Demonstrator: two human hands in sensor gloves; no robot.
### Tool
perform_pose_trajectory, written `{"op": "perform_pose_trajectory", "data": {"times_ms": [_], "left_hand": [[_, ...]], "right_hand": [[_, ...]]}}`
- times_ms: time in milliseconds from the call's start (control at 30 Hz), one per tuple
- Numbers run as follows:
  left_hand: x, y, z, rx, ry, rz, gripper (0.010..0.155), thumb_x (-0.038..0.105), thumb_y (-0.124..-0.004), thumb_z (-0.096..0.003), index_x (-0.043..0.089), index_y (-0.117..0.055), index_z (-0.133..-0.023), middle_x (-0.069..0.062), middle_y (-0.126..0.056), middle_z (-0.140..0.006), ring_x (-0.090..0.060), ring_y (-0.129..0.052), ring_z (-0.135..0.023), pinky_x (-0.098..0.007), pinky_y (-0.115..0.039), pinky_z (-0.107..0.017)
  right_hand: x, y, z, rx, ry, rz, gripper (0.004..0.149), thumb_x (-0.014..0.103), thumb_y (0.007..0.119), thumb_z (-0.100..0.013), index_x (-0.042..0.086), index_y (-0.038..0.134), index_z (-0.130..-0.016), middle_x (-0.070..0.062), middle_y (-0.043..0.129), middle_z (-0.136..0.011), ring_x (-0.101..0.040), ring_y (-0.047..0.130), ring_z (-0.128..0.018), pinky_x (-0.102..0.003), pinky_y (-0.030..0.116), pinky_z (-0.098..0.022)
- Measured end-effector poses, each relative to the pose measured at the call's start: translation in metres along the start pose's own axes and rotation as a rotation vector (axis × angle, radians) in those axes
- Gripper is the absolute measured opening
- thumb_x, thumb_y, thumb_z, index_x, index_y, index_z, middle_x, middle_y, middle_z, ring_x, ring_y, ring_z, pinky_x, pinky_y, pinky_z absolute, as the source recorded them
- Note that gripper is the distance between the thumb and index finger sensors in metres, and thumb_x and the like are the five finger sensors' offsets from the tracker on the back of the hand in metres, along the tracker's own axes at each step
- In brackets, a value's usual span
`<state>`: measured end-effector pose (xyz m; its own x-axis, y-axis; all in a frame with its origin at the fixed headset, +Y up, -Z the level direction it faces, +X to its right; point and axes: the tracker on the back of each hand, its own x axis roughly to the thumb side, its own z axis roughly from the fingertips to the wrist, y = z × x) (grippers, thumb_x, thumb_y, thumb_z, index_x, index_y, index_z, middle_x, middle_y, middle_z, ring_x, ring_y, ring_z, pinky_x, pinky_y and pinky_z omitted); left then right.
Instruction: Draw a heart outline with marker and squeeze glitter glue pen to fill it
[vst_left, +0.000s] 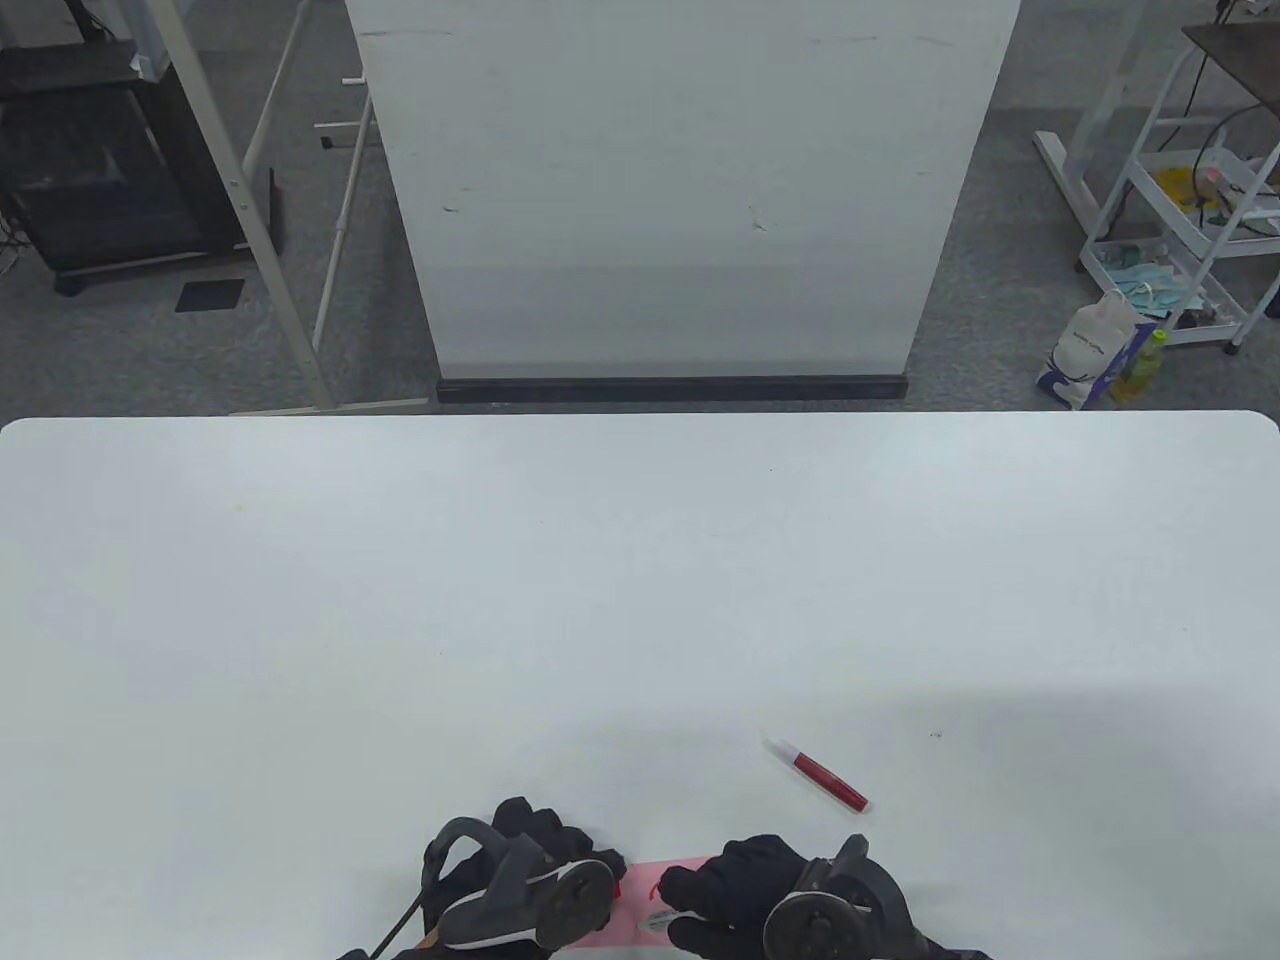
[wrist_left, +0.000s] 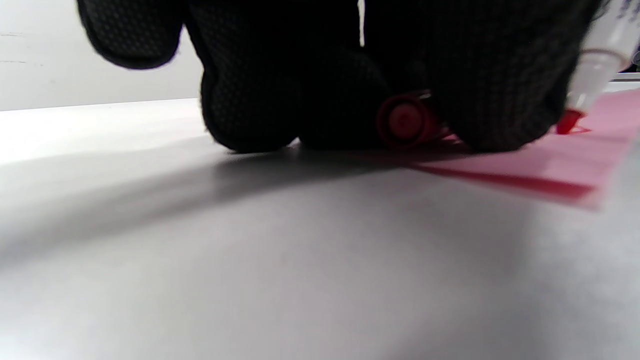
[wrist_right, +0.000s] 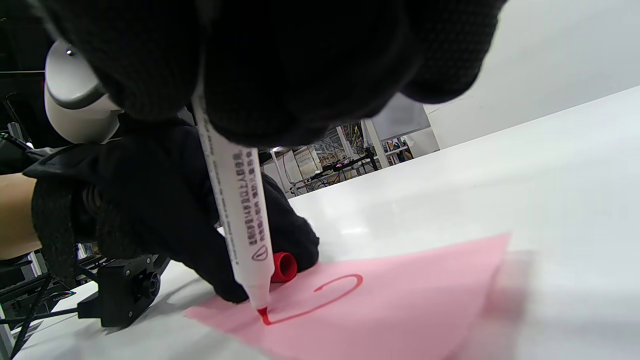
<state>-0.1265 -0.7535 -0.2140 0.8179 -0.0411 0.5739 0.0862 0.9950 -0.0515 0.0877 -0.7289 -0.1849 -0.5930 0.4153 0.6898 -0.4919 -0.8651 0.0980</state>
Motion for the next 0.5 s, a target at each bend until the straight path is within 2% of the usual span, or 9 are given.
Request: {"op": "perform_pose_trajectory", "data": {"times_ms": [500], "left_hand": [[-0.0010, -0.0002, 0.0003, 0.003, 0.000, 0.005, 0.049, 0.053, -0.090, -0.0374, 0.036, -0.087, -0.084, 0.005, -0.101, -0.074, -0.025, -0.099, -0.065, -0.063, -0.067, -0.065]], "right_hand": [[-0.0010, 0.0007, -0.0019, -0.027, 0.034, 0.069, 0.045, 0.045, 0.088, -0.038, 0.023, 0.092, -0.077, -0.008, 0.104, -0.047, -0.018, 0.100, -0.028, -0.045, 0.086, -0.048]]}}
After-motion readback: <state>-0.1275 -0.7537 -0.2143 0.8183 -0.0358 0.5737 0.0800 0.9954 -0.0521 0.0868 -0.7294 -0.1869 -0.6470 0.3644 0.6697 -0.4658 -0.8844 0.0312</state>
